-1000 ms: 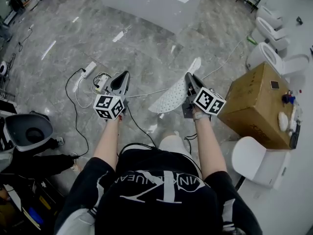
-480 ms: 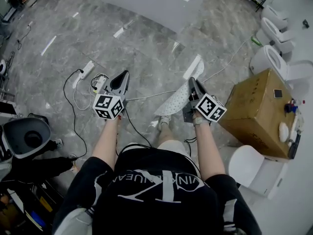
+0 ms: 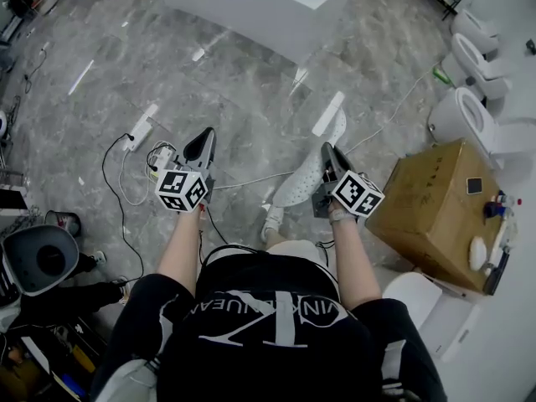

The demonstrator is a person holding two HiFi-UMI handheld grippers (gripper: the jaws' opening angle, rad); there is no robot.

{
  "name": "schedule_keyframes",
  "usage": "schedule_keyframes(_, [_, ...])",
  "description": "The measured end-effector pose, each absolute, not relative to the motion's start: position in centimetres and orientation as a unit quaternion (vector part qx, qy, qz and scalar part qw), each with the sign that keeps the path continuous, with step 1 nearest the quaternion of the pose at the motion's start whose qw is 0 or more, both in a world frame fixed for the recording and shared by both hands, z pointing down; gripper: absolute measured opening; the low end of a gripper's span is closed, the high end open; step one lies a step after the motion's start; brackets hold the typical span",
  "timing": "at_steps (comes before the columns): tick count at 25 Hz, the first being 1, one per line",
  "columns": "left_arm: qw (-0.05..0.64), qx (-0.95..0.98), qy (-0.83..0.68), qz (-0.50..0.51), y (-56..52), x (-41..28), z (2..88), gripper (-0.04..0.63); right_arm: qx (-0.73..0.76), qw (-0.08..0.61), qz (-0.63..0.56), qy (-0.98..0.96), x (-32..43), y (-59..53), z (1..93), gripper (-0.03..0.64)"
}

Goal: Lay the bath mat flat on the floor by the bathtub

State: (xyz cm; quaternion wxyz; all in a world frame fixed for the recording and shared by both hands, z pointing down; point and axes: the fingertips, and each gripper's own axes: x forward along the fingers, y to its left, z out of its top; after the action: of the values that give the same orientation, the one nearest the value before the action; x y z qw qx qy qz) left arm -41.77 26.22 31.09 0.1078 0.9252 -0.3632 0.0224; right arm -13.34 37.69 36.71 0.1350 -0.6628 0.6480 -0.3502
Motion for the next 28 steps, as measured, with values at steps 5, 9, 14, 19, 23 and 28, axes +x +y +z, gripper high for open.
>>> schedule_keyframes(5, [0.112,0.924,-0.365,0.026,21.6,-37.8,31.5,0.020,-0.661,0.124,-0.345,0.655,-9.8,32.9,36.3,0.041])
schedule_keyframes(9, [0.114,0.924,-0.365,0.025,18.6,-34.8,31.9,0.020,-0.659,0.117,-0.344,0.658,-7.1,29.9,36.6,0.041])
schedule_keyframes(14, [0.114,0.924,-0.364,0.025,16.7,-31.9,32.5,0.019,-0.654,0.106,-0.342,0.666,-4.8,27.2,36.9,0.041])
schedule_keyframes(19, [0.122,0.924,-0.359,0.035,15.6,-30.4,33.5,0.020,-0.658,0.095,-0.344,0.663,-2.9,24.9,37.6,0.041])
schedule_keyframes(23, [0.124,0.924,-0.359,0.039,14.1,-29.2,33.9,0.020,-0.656,0.088,-0.347,0.665,-1.6,23.1,38.1,0.041])
schedule_keyframes(28, [0.123,0.929,-0.346,0.045,11.6,-26.1,34.8,0.020,-0.647,0.079,-0.343,0.677,0.2,20.6,38.7,0.041])
